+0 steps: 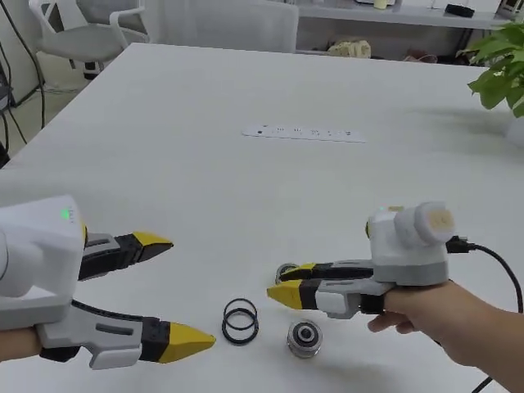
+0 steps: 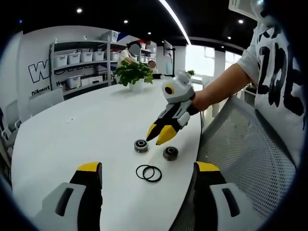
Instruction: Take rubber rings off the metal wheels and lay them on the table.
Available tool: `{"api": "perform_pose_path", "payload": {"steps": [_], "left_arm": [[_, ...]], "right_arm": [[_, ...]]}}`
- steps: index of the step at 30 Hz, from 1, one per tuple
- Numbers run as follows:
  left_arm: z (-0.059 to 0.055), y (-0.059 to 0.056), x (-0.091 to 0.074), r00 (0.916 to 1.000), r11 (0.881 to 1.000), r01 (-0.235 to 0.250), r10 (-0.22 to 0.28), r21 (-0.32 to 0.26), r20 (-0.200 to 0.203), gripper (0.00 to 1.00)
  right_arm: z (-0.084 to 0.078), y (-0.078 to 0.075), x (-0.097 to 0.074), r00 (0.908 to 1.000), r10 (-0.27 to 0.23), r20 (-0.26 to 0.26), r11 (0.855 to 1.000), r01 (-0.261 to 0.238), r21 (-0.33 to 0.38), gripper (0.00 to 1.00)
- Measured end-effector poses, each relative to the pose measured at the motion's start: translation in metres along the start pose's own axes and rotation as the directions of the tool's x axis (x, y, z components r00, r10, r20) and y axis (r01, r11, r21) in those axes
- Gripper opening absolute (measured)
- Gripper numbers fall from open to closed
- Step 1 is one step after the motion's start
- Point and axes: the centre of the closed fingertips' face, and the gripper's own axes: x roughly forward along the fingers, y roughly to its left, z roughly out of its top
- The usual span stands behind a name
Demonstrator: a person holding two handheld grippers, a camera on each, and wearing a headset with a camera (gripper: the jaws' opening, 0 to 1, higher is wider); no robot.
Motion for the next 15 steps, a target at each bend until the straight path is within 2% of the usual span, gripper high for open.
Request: {"api": "perform_pose_path", "payload": {"steps": [7, 15], "left_arm": [[0.007, -0.002, -0.004, 1.0000, 1.000, -0.005, 0.005, 0.007, 0.008, 0.76], [0.013, -0.006, -0.007, 0.9999, 1.000, -0.001, 0.001, 0.009, 0.015, 0.79]], "right_arm": [[0.011, 0.003, -0.027, 0.9979, -0.030, 0.058, 0.999, 0.032, -0.039, 0.32], [0.016, 0.010, -0.054, 0.9919, -0.072, 0.105, 0.992, 0.082, -0.093, 0.46]]}}
